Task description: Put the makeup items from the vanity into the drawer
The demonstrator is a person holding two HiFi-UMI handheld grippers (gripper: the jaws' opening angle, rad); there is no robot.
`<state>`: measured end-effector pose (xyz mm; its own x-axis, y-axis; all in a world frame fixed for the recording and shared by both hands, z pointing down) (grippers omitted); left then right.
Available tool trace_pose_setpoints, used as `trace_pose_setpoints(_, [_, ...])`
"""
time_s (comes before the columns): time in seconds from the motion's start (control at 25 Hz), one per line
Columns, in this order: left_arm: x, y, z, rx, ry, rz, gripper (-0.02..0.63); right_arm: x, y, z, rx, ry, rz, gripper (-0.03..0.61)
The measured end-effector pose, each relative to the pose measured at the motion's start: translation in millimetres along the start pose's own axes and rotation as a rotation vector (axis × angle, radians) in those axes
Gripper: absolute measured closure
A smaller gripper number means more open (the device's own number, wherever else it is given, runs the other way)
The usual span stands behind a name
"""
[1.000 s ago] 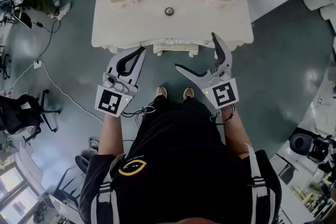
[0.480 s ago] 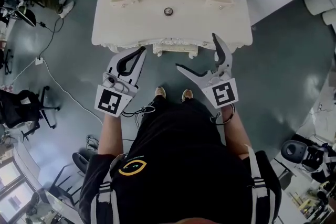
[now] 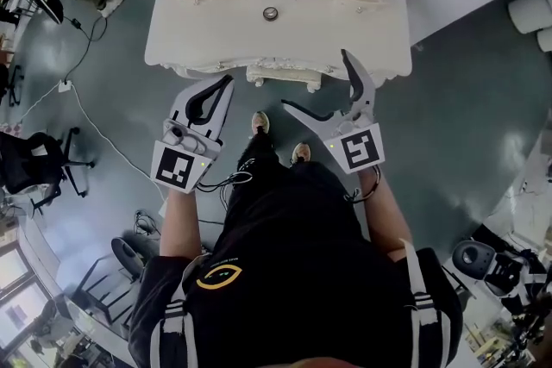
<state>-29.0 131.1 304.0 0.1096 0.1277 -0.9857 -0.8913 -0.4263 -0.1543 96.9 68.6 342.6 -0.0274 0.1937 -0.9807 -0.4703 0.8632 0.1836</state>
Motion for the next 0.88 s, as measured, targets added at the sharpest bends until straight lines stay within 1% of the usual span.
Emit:
trace_pose_setpoints(0.24, [-15.5,29.0,-19.1,-0.003,0.005,0.007,0.595,-28.0,-16.2,-32.7,0.000,0.046,0.016,-0.020])
trace_pose_setpoints(0.44, [-27.3,71.7,-41.4,-0.020,-0.006,0.018,0.595,-61.4,-33.5,-82.0,-0.009,0.090,0.033,-0.020])
trace_pose_setpoints(0.52, [-33.9,92.2,-52.4,-0.027,-0.007,0.024,0.595,-84.9,-42.9,-105.1,-0.020,0.124,0.025,-0.020])
trace_pose_setpoints(0.68, [-47.6,128.5,-71.0,-0.037,-0.009,0.043,0.595,-141.4,-57.6,-146.8,-0.049,0.203,-0.025,-0.020])
trace_pose_setpoints(0.88, [-61.4,158.7,-84.9,-0.050,-0.002,0.059,0.595,-202.0,-69.0,-190.4,-0.054,0.274,-0.027,-0.013])
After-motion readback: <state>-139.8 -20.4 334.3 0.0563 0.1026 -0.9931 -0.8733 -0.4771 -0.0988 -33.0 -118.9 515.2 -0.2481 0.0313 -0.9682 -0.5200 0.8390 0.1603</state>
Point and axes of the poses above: the fingertips, and each gripper's own axes: z backward along the fingers, y to its left, x out of its top, the point moved 2 cm from there along z, backward along the fingers, and after that the axes turned 3 degrees about -y, right-handed, at the moved point
